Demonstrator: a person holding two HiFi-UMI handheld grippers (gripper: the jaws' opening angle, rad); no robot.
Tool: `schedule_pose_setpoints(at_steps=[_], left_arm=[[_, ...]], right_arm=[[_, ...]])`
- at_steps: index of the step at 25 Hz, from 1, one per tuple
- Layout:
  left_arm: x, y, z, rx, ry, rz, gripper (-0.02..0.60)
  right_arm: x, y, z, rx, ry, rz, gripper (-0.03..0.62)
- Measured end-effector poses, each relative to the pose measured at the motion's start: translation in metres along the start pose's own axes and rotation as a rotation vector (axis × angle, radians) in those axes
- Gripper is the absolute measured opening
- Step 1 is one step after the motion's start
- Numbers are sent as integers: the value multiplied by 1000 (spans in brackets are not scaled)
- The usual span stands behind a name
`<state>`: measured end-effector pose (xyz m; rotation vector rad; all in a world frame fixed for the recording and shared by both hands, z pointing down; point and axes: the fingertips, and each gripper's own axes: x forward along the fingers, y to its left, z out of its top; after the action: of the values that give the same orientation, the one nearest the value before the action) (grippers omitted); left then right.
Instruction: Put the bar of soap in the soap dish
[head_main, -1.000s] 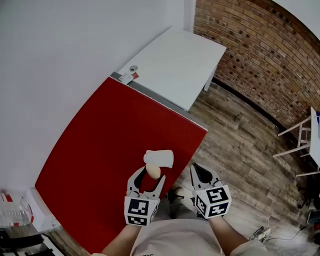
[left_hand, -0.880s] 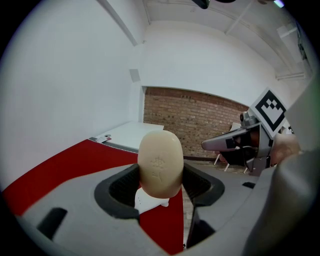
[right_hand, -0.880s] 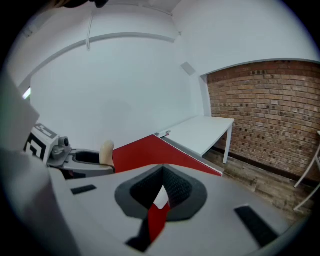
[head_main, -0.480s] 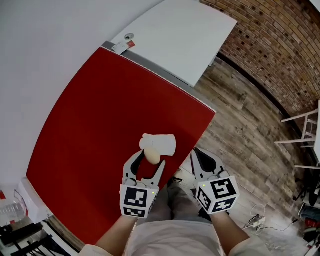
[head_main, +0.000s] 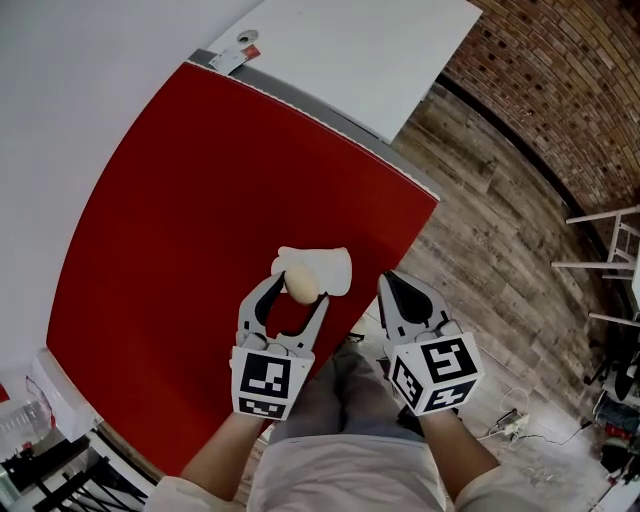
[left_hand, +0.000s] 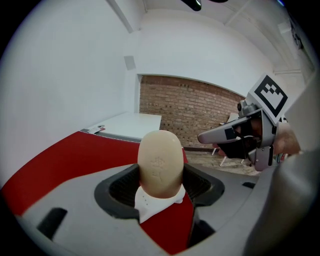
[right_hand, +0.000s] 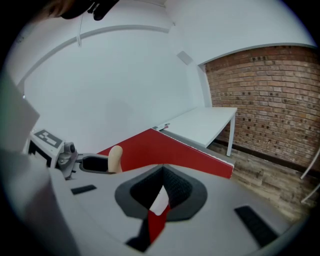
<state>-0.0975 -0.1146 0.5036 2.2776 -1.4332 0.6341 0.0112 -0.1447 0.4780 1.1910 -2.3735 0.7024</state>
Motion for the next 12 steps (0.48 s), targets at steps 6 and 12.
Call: schedule_pose_setpoints(at_steps=[6,12], left_arm=[[7,-5,-12,222,78,-111,276],[15,-9,-16,432,137,-246,275]], right_arm=[[5,1,-3,-19,20,6,5],[4,-9,-3,-14,25,-15,5]])
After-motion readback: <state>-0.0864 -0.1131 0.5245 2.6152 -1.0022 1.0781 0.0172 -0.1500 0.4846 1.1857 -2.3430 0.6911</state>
